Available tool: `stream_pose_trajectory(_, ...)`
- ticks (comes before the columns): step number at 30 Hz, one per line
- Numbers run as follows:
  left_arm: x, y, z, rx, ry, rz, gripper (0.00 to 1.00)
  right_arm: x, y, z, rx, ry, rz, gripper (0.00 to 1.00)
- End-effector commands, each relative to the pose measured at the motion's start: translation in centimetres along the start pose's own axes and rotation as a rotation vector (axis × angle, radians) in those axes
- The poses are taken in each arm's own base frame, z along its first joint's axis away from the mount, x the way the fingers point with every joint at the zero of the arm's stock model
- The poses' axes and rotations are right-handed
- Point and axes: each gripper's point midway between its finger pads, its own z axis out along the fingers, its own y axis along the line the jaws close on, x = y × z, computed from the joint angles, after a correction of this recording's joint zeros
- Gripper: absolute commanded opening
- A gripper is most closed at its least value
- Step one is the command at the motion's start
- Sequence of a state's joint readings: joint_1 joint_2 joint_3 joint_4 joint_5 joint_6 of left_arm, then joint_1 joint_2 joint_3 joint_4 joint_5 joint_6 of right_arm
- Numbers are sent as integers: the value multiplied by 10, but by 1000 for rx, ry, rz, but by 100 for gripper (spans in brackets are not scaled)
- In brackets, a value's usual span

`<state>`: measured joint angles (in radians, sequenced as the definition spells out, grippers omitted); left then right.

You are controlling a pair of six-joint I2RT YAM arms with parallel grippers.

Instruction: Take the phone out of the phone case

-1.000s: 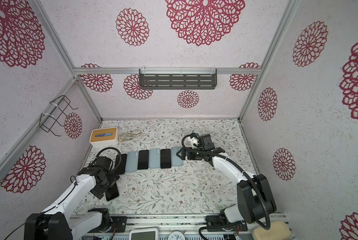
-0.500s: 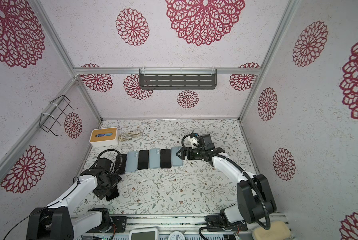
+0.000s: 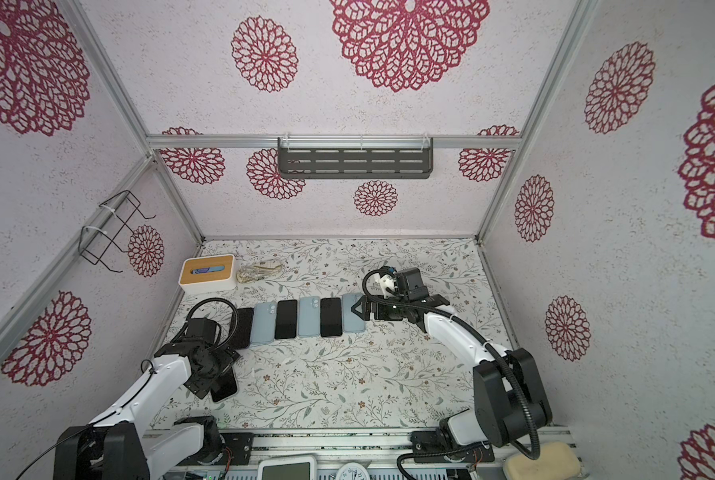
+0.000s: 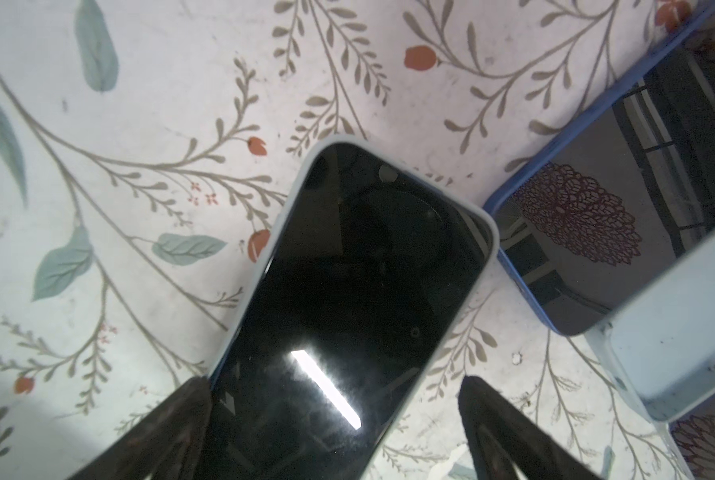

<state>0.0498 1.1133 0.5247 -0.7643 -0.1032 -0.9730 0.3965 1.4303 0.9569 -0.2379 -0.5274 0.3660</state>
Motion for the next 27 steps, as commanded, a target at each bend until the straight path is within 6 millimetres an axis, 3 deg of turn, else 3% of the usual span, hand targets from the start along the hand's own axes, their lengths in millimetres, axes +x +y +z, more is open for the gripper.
stream_pose_trajectory(1, 8, 17, 8, -96, 27, 13, 100, -16, 18, -12, -30, -42, -54, 99)
stream_pose_trajectory(17, 5, 33, -4, -255, -1, 19, 100, -26, 32, -11, -99, -54, -72, 99)
stream_pose_trajectory(27, 3, 33, 1, -298, 21, 39, 97, -28, 39, -13, -136, -66, -73, 99)
